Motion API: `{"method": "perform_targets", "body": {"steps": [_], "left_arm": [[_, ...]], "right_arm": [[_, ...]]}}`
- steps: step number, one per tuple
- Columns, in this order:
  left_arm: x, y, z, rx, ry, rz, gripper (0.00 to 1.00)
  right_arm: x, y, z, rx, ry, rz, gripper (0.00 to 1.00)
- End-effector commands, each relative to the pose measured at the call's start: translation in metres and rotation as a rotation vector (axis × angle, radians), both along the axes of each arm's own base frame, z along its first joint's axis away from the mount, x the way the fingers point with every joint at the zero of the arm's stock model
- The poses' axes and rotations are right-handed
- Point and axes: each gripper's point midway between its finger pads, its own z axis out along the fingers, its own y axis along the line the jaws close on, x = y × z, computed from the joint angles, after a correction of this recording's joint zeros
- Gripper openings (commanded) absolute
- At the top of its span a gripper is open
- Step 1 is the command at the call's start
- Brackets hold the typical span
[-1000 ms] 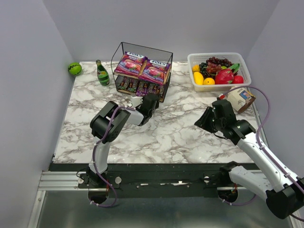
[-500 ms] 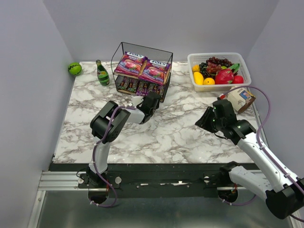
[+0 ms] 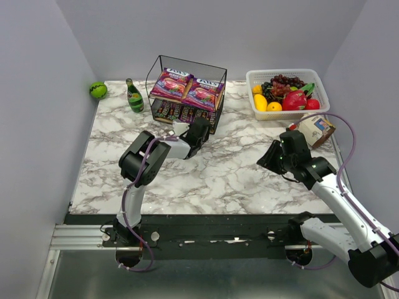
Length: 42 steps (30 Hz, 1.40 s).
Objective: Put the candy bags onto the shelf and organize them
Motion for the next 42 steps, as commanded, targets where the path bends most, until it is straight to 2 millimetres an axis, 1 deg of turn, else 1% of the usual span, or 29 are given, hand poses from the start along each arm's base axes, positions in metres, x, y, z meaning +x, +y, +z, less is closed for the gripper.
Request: {"method": "perform_targets", "body": {"steps": [1, 2, 4, 8, 9, 12, 17, 20, 24, 28, 29, 31, 32, 33, 35, 36, 37, 38, 39, 40, 41, 42], "left_arm": [[0.001, 0.003, -0.011, 0.068, 0.018, -0.032, 0.18], [0.002, 0.004, -0.011, 0.070, 0.015, -0.035, 0.19], [0.003, 0.001, -0.011, 0.072, 0.012, -0.065, 0.24], [0.005, -0.002, -0.002, 0.100, -0.018, -0.101, 0.33], [0.006, -0.002, 0.002, 0.102, -0.025, -0.104, 0.37], [0.004, -0.002, 0.007, 0.111, -0.037, -0.124, 0.42], [0.000, -0.002, 0.016, 0.144, -0.058, -0.158, 0.43], [-0.004, 0.002, 0.021, 0.169, -0.070, -0.169, 0.43], [-0.012, 0.012, 0.024, 0.188, -0.077, -0.172, 0.46], [-0.019, 0.019, 0.034, 0.222, -0.103, -0.204, 0.46], [-0.021, 0.021, 0.037, 0.257, -0.116, -0.226, 0.46], [-0.029, 0.026, 0.045, 0.270, -0.134, -0.246, 0.46], [-0.034, 0.030, 0.046, 0.296, -0.142, -0.263, 0.47], [-0.042, 0.038, 0.052, 0.303, -0.151, -0.264, 0.47], [-0.052, 0.048, 0.056, 0.332, -0.159, -0.282, 0.47], [-0.062, 0.057, 0.071, 0.386, -0.200, -0.310, 0.47], [-0.068, 0.064, 0.073, 0.440, -0.191, -0.336, 0.47], [-0.072, 0.071, 0.081, 0.500, -0.199, -0.354, 0.48], [-0.076, 0.080, 0.111, 0.630, -0.268, -0.391, 0.49], [-0.086, 0.092, 0.107, 0.713, -0.213, -0.424, 0.50], [-0.089, 0.099, 0.116, 0.774, -0.216, -0.433, 0.50], [-0.093, 0.112, 0.141, 0.823, -0.249, -0.401, 0.52]], "right_arm": [[-0.004, -0.007, -0.007, -0.028, 0.016, -0.015, 0.40], [-0.004, -0.007, -0.007, -0.027, 0.016, -0.016, 0.40], [-0.003, -0.007, -0.007, -0.024, 0.015, -0.014, 0.41], [-0.003, -0.006, -0.007, -0.022, 0.018, -0.015, 0.41], [-0.003, -0.006, -0.007, -0.020, 0.019, -0.015, 0.41], [-0.002, -0.005, -0.008, -0.015, 0.019, -0.016, 0.41], [0.000, -0.003, -0.007, -0.009, 0.015, -0.012, 0.41], [0.002, -0.002, -0.005, -0.009, 0.008, -0.010, 0.41], [0.004, -0.003, -0.004, -0.012, 0.001, -0.013, 0.41], [0.006, -0.003, 0.000, -0.009, -0.012, -0.021, 0.42], [0.006, -0.004, 0.001, -0.009, -0.015, -0.022, 0.42], [0.008, -0.004, 0.003, -0.011, -0.023, -0.024, 0.42], [0.008, -0.005, 0.004, -0.013, -0.025, -0.024, 0.43], [0.008, -0.005, 0.004, -0.013, -0.025, -0.026, 0.43], [0.009, -0.006, 0.006, -0.014, -0.030, -0.028, 0.43], [0.010, -0.006, 0.007, -0.016, -0.031, -0.031, 0.43], [0.011, -0.008, 0.009, -0.019, -0.037, -0.037, 0.44], [0.011, -0.008, 0.011, -0.022, -0.043, -0.035, 0.45], [0.012, -0.008, 0.012, -0.023, -0.048, -0.034, 0.45], [0.013, -0.010, 0.014, -0.028, -0.055, -0.041, 0.46], [0.014, -0.010, 0.016, -0.031, -0.063, -0.043, 0.47], [0.014, -0.011, 0.018, -0.033, -0.070, -0.044, 0.48]]}}
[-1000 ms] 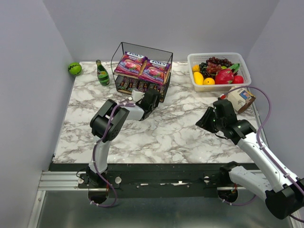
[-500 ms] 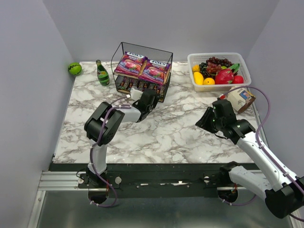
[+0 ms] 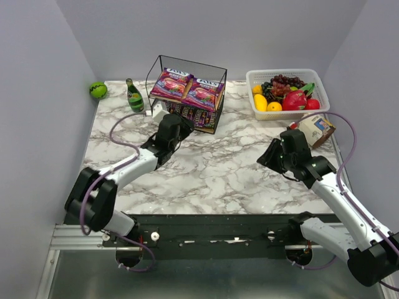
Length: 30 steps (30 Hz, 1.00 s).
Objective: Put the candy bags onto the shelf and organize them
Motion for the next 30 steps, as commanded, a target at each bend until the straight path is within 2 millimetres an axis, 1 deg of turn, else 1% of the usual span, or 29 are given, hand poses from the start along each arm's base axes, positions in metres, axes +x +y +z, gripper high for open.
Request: {"method": "perform_targets", "body": {"steps": [1, 2, 3, 4, 5, 6, 7, 8, 9, 10, 11, 12, 13, 14, 15, 16, 17, 18, 20, 21, 23, 24, 26, 27, 29, 30], "left_arm": [[-0.024, 0.050, 0.060, 0.430, -0.124, -0.083, 0.54], [-0.030, 0.056, 0.067, 0.469, -0.136, -0.098, 0.58], [-0.038, 0.058, 0.087, 0.475, -0.191, -0.118, 0.62], [-0.044, 0.063, 0.093, 0.515, -0.201, -0.137, 0.64], [-0.049, 0.067, 0.101, 0.558, -0.230, -0.160, 0.78], [-0.056, 0.071, 0.120, 0.568, -0.275, -0.165, 0.97], [-0.062, 0.075, 0.122, 0.590, -0.275, -0.180, 0.99], [-0.066, 0.080, 0.129, 0.620, -0.290, -0.184, 0.99], [-0.072, 0.085, 0.144, 0.616, -0.316, -0.170, 0.99], [-0.077, 0.095, 0.144, 0.639, -0.288, -0.148, 0.99], [-0.080, 0.100, 0.148, 0.638, -0.277, -0.129, 0.99], [-0.085, 0.105, 0.164, 0.623, -0.292, -0.102, 0.99], [-0.090, 0.110, 0.161, 0.646, -0.264, -0.107, 0.99], [-0.092, 0.118, 0.166, 0.662, -0.256, -0.079, 0.99], [-0.095, 0.123, 0.178, 0.659, -0.269, -0.058, 0.99], [-0.099, 0.128, 0.178, 0.670, -0.251, -0.047, 0.99], [-0.102, 0.133, 0.183, 0.670, -0.249, -0.028, 0.99], [-0.106, 0.136, 0.191, 0.666, -0.267, -0.022, 0.99], [-0.111, 0.140, 0.197, 0.681, -0.279, -0.025, 0.99], [-0.116, 0.142, 0.205, 0.671, -0.301, -0.027, 0.99], [-0.120, 0.144, 0.210, 0.681, -0.314, -0.032, 0.99], [-0.123, 0.145, 0.218, 0.675, -0.332, -0.029, 0.99], [-0.125, 0.148, 0.223, 0.681, -0.340, -0.024, 0.99], [-0.128, 0.150, 0.233, 0.668, -0.361, -0.014, 0.99], [-0.130, 0.151, 0.243, 0.654, -0.388, -0.006, 0.99], [-0.133, 0.153, 0.252, 0.647, -0.410, 0.003, 0.99]], "right_arm": [[0.012, -0.009, 0.022, -0.028, -0.081, -0.034, 0.48], [0.013, -0.010, 0.025, -0.032, -0.088, -0.037, 0.53], [0.014, -0.011, 0.029, -0.036, -0.099, -0.038, 0.56], [0.016, -0.014, 0.032, -0.042, -0.111, -0.047, 0.58], [0.017, -0.014, 0.037, -0.047, -0.124, -0.044, 0.62], [0.019, -0.015, 0.041, -0.053, -0.133, -0.046, 0.65], [0.020, -0.016, 0.044, -0.060, -0.144, -0.047, 0.67], [0.022, -0.018, 0.048, -0.064, -0.153, -0.048, 0.74], [0.024, -0.018, 0.056, -0.070, -0.173, -0.045, 0.78], [0.026, -0.019, 0.060, -0.075, -0.183, -0.046, 0.82], [0.027, -0.019, 0.064, -0.080, -0.195, -0.045, 0.88], [0.030, -0.020, 0.073, -0.085, -0.216, -0.041, 0.90], [0.032, -0.021, 0.077, -0.092, -0.229, -0.044, 0.92], [0.033, -0.021, 0.080, -0.099, -0.236, -0.043, 0.94], [0.035, -0.022, 0.084, -0.108, -0.246, -0.039, 0.96], [0.038, -0.023, 0.092, -0.110, -0.266, -0.044, 1.00], [0.039, -0.023, 0.095, -0.115, -0.271, -0.043, 1.00], [0.040, -0.024, 0.098, -0.118, -0.277, -0.043, 1.00], [0.043, -0.024, 0.107, -0.116, -0.299, -0.048, 1.00], [0.044, -0.024, 0.111, -0.115, -0.309, -0.051, 1.00], [0.044, -0.025, 0.118, -0.112, -0.326, -0.057, 1.00], [0.044, -0.025, 0.120, -0.106, -0.332, -0.059, 1.00], [0.044, -0.024, 0.123, -0.098, -0.338, -0.056, 1.00], [0.044, -0.023, 0.127, -0.093, -0.346, -0.053, 1.00], [0.044, -0.023, 0.126, -0.097, -0.336, -0.051, 1.00], [0.044, -0.022, 0.127, -0.094, -0.336, -0.054, 1.00]]}}
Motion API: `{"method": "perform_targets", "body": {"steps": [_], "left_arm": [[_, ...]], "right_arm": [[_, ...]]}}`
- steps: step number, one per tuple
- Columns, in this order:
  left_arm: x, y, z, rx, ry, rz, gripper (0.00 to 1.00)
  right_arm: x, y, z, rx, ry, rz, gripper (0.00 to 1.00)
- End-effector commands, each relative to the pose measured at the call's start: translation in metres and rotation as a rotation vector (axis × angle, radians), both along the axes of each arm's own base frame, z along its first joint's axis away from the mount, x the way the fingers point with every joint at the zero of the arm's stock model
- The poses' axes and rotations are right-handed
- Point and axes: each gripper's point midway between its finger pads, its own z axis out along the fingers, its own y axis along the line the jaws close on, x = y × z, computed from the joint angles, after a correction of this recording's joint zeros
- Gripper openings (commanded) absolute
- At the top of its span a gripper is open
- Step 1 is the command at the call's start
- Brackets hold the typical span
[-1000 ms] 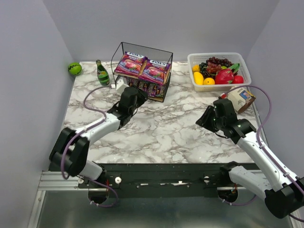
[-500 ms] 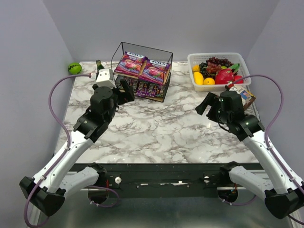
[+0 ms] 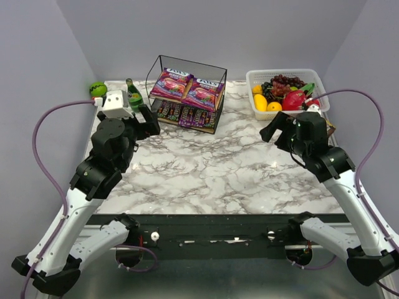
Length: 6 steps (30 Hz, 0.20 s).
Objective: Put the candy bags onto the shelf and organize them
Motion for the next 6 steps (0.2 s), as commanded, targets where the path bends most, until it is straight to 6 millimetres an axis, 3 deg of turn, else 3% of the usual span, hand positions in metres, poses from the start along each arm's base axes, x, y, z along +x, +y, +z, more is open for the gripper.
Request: {"method": "perform_targets", "body": {"steps": [1, 6], "left_arm": [[-0.011, 0.016, 0.030, 0.006, -0.065, 0.033, 0.99], [-0.012, 0.016, 0.040, 0.014, -0.072, 0.027, 0.99]], "right_arm": [[0.003, -0.006, 0.013, -0.012, -0.022, -0.026, 1.00], [0.002, -0.004, 0.009, 0.000, -0.006, -0.028, 1.00]]}}
